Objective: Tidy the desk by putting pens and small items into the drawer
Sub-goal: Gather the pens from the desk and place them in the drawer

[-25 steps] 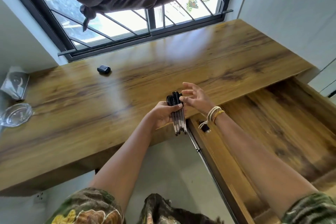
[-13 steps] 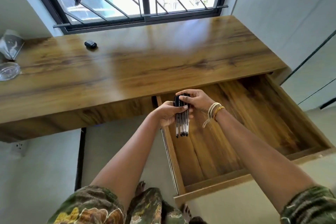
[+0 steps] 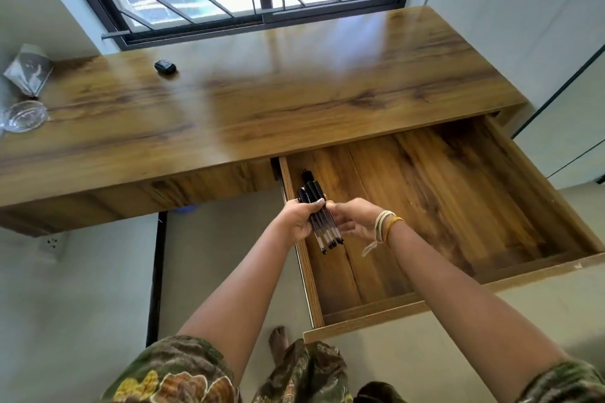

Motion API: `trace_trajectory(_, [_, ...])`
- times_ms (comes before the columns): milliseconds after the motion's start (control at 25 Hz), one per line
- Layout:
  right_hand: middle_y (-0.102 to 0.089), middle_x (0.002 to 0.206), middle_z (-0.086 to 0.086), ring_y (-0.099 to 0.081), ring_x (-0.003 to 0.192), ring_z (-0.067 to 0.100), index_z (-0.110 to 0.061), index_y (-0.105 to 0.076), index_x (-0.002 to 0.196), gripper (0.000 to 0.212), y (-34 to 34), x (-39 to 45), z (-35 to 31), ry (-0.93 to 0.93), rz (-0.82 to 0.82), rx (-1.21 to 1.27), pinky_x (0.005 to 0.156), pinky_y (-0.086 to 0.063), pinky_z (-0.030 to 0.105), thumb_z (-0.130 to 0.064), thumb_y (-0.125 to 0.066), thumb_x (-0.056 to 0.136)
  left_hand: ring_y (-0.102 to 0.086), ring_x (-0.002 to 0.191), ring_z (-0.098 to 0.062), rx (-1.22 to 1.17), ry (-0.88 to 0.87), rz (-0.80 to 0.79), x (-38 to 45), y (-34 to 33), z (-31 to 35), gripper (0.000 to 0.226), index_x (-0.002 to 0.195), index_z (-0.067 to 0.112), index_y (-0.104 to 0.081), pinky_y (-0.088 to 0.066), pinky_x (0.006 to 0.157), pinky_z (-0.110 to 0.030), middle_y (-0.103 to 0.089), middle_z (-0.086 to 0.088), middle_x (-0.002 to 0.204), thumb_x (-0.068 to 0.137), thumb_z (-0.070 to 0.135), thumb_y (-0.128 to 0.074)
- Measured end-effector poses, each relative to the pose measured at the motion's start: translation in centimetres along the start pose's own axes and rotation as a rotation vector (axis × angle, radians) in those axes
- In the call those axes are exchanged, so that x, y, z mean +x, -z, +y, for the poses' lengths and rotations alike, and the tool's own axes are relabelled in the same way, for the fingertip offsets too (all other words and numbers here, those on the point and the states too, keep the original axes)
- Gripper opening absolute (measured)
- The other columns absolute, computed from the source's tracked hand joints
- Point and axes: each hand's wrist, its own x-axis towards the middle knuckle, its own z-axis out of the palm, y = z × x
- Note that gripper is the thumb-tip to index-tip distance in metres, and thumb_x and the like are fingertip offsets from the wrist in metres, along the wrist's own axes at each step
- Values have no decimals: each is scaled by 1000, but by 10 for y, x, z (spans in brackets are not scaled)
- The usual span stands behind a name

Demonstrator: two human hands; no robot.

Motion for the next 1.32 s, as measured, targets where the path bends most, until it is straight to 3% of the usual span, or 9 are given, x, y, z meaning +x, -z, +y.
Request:
trace_trajectory(200, [-70, 100, 18, -69, 96, 30, 3, -58, 114, 32, -4, -2, 26, -121, -285, 67, 83, -58, 39, -10, -67, 86, -68, 90, -30, -83, 57, 3, 1, -2, -15, 14, 106, -7, -57, -56, 84, -47, -66, -21, 102, 95, 0, -53])
trace_trajectory(280, [-72, 99, 19, -70, 95, 30, 2, -58, 113, 26, -6, -1, 32, -138, -328, 154, 77, -60, 37, -7, -63, 89, -68, 91, -30, -88, 72, -4, 4, -4, -15, 20, 113, -8, -54, -55, 85, -49, -67, -20, 102, 95, 0, -53])
trace_trajectory(520, [-72, 95, 18, -72, 90, 29, 3, -63, 108, 19, 1, 7, 37, -151, -366, 281, 82, -59, 38, -4, -57, 91, -68, 100, -31, -2, 73, 75, 14, -3, -11, 43, 123, -7, -46, -59, 78, -45, -64, -22, 115, 87, 4, -67])
trace_trajectory(680, [-73, 90, 18, -72, 86, 29, 4, -62, 103, 15, 2, 19, 39, -165, -229, 297, 76, -60, 38, -3, -58, 91, -62, 109, -25, 616, -90, 191, 20, 4, -6, 80, 138, 7, -43, -54, 93, -38, -60, -12, 127, 73, 32, -82])
trace_trajectory(800, [-70, 86, 18, -70, 81, 28, 3, -60, 95, 6, -4, 32, 44, -188, -87, 290, 68, -61, 36, -2, -57, 91, -62, 94, -14, 829, -412, 416, 19, 15, -4, 46, 128, 10, -56, -50, 83, -25, -65, -2, 101, 86, 22, -71])
trace_trajectory(880, [-70, 82, 18, -69, 77, 27, 3, -60, 93, 6, -11, 40, 46, -228, -38, 264, 62, -60, 34, -2, -57, 92, -59, 96, -16, 873, -477, 488, 17, 26, -2, 43, 128, 9, -56, -49, 82, -25, -62, -4, 104, 88, 19, -68])
trace_trajectory(1000, [-70, 82, 18, -69, 77, 27, 3, -61, 94, 7, -17, 52, 46, -271, -15, 225, 59, -60, 33, -3, -57, 92, -58, 109, -26, 913, -342, 462, 18, 40, -6, 61, 139, 15, -43, -54, 89, -37, -54, -10, 125, 86, 24, -71])
trace_trajectory(1160, [-69, 91, 18, -69, 81, 28, 1, -62, 94, 7, -25, 62, 45, -282, 21, 176, 66, -59, 35, -4, -60, 90, -65, 98, -28, 715, -104, 417, 17, 46, -4, 68, 144, 18, -39, -60, 62, -37, -57, -14, 125, 85, 27, -73])
trace_trajectory(1320, [-66, 84, 17, -67, 74, 28, 0, -61, 86, 3, -27, 64, 40, -277, 111, 74, 77, -58, 41, 1, -63, 87, -62, 107, -33, 668, -13, 401, 16, 45, 4, 68, 143, 17, -42, -57, 73, -48, -58, -15, 128, 83, 25, -74])
